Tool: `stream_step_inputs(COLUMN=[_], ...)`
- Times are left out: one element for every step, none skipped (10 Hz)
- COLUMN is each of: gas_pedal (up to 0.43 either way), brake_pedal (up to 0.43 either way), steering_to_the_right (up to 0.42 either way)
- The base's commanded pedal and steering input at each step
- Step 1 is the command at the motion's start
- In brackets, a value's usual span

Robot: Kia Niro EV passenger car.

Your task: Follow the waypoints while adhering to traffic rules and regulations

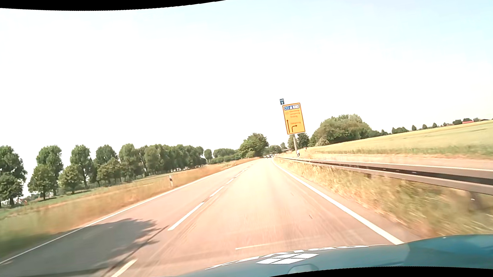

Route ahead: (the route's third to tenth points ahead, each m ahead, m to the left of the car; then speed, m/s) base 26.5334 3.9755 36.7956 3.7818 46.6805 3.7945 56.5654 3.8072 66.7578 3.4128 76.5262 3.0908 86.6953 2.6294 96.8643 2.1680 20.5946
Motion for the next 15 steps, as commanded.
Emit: stream_step_inputs(gas_pedal=[0.138,0.138,0.138,0.138,0.138,0.150,0.150,0.150,0.150,0.150,0.150,0.150,0.150,0.150,0.150], brake_pedal=[0.000,0.000,0.000,0.000,0.000,0.000,0.000,0.000,0.000,0.000,0.000,0.000,0.000,0.000,0.000], steering_to_the_right=[0.000,0.000,0.000,0.000,0.000,0.000,0.000,0.000,0.000,0.000,0.000,0.000,0.001,0.001,0.001])
